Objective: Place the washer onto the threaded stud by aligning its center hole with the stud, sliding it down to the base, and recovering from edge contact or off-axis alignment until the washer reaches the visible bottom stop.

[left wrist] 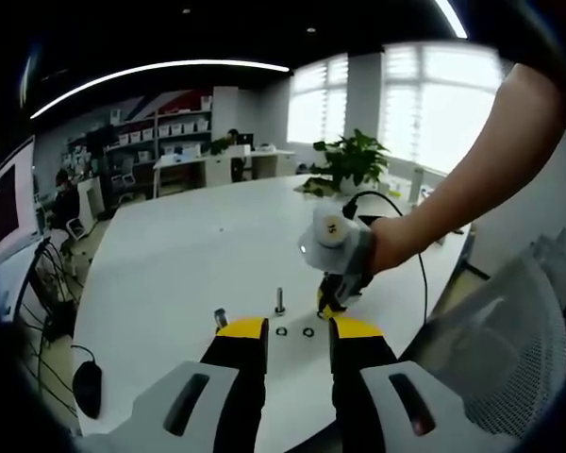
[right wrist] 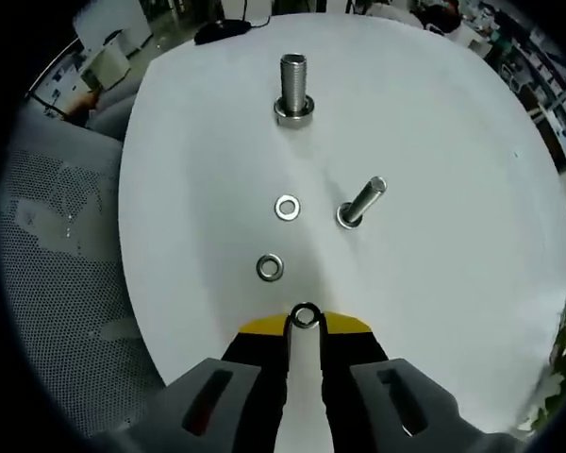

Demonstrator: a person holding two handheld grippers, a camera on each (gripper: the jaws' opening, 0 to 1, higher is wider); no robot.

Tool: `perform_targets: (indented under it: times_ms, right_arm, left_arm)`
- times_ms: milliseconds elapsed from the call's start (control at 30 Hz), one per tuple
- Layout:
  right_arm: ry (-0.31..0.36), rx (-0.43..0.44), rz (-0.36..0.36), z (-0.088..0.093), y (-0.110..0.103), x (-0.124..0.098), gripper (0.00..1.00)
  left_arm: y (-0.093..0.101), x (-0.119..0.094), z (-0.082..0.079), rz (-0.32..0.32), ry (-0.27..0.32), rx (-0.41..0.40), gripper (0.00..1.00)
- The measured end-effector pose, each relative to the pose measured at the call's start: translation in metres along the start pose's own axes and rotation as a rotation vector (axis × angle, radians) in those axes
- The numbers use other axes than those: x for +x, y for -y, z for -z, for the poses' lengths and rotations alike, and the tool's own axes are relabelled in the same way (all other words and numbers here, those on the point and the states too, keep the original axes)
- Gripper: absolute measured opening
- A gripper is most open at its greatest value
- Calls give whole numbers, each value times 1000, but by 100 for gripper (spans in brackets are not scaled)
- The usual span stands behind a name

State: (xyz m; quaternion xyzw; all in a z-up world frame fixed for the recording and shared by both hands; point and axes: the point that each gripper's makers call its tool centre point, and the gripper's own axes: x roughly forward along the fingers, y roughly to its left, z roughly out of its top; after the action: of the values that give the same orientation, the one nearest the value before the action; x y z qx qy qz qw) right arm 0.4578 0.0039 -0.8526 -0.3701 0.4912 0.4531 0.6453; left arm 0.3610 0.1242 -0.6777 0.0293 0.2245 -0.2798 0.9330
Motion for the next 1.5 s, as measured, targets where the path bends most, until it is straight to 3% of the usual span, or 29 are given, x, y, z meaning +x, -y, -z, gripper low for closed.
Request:
perform_targets:
  times_ms: [333,633,1067,1500]
  right_arm:
    - [80,5,36,-37,17,-30,13]
    - [111,-19,61,-57,24,-40,13]
    - [100,-66,71,-75,25,-35,14]
    - [67,-68,74,-76,31,-25,14]
  left_arm:
    - [1,0,0,7,0,8,23]
    - [1,-1,0,4,2,4,23]
    - [3,-1,-2,11,8,8,23]
    - [2,-2,-3,6,17,7,23]
